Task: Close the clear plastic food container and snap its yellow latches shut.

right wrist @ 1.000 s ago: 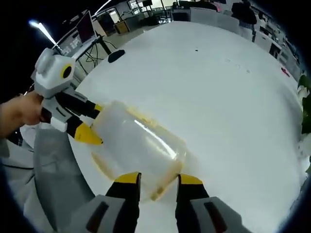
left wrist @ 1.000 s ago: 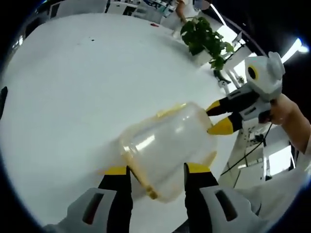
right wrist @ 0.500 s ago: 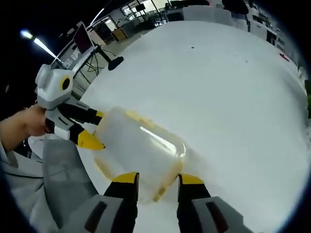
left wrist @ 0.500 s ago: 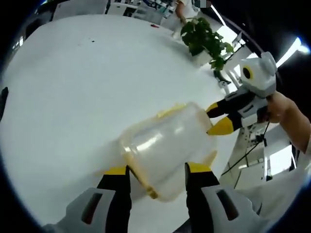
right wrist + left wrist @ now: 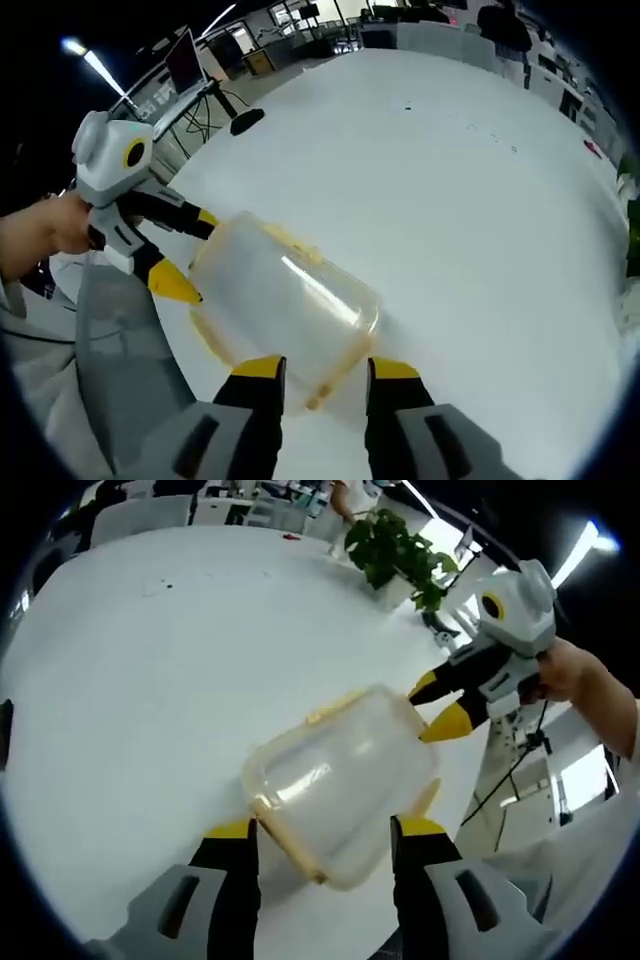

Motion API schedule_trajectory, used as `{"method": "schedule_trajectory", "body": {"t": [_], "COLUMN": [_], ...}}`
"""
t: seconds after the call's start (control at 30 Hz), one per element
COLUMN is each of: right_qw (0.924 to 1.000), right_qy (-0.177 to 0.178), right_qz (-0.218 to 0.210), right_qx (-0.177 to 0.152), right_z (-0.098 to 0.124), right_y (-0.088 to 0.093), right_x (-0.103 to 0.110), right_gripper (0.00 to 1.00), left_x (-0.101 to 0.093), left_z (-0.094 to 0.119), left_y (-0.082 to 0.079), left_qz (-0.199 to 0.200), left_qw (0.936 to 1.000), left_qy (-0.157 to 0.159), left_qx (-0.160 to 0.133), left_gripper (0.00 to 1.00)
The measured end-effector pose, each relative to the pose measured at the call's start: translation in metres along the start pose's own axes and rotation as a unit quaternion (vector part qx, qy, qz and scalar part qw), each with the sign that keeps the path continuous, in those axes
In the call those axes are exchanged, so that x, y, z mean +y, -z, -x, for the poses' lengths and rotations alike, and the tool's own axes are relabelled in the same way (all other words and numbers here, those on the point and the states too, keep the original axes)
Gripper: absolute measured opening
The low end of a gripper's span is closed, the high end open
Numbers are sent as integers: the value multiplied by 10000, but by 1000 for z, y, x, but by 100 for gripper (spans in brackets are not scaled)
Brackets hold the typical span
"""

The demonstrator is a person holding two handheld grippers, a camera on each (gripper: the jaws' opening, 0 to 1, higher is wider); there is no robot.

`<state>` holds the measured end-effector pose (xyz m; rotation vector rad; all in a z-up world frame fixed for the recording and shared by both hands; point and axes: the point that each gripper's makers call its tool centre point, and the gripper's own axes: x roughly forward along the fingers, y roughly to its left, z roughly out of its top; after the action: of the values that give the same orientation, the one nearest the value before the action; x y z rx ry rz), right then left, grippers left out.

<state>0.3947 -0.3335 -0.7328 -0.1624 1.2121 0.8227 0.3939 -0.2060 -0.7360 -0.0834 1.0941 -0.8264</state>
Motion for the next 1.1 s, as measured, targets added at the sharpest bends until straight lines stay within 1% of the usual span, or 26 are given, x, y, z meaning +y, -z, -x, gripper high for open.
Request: {"method": "schedule_trajectory", "body": {"t": [0.1, 0.2, 0.23, 0.27, 0.3, 0.37, 0.43, 0.47, 0.53, 0.57, 0.63, 0.7, 0.77, 0.8, 0.83, 0.87, 0.93, 0.97, 1.1], "right_qw": [9999, 9998, 9997, 9992, 9975, 9964, 9954, 9944, 9935, 9930, 9915, 9903, 9875, 9864, 9839, 9829, 9827, 9823, 9791], "right_qy": [30, 65, 91, 146, 191, 182, 153, 124, 139, 140, 84, 82, 69, 50, 24, 22, 22, -11, -46], "right_qz": [104, 129, 175, 356, 678, 829, 946, 1049, 1124, 1162, 1286, 1376, 1561, 1626, 1760, 1814, 1826, 1845, 2005], "right_qx": [5, -100, -135, -132, -45, 28, -43, -91, -106, -130, -175, -174, -214, -234, -294, -315, -323, -310, -343], "right_z": [2, 7, 8, 9, 10, 11, 13, 14, 15, 15, 16, 15, 16, 17, 17, 18, 18, 18, 19], "right_y": [-1, -7, -9, -9, -8, -6, -9, -11, -13, -15, -17, -17, -18, -19, -22, -23, -23, -24, -26], "right_x": [2, 3, 3, 2, 1, 4, 6, 9, 10, 11, 14, 13, 14, 15, 16, 17, 17, 18, 21], "right_gripper": [36, 38, 39, 40, 42, 43, 44, 45, 46, 45, 44, 44, 42, 41, 40, 39, 41, 40, 35], "left_x": [0, 2, 4, 7, 9, 3, 1, 0, 0, 1, 1, -1, -2, -3, -6, -6, -9, -13, -22], "left_z": [2, 5, 7, 9, 11, 13, 15, 17, 20, 21, 23, 25, 28, 29, 30, 30, 30, 31, 33], "left_y": [-1, 0, 0, -2, -3, -3, -4, -7, -10, -11, -12, -13, -20, -21, -22, -23, -26, -28, -37], "left_qz": [-51, -188, -324, -496, -636, -737, -702, -815, -972, -1021, -1118, -1343, -1700, -1711, -1797, -1824, -1841, -1897, -2144], "left_qw": [10000, 9998, 9994, 9986, 9977, 9972, 9975, 9966, 9950, 9946, 9935, 9907, 9849, 9847, 9831, 9825, 9820, 9806, 9741], "left_qy": [6, -46, -92, -173, -207, -53, 24, 39, 7, -46, -32, 8, -26, -31, 32, 30, 94, 164, 302], "left_qx": [-30, 7, -5, -32, -55, -72, -89, -146, -210, -192, -195, -197, -327, -337, -354, -378, -402, -456, -653], "left_gripper": [60, 61, 60, 59, 58, 59, 63, 63, 60, 59, 59, 57, 55, 53, 51, 50, 50, 49, 41]}}
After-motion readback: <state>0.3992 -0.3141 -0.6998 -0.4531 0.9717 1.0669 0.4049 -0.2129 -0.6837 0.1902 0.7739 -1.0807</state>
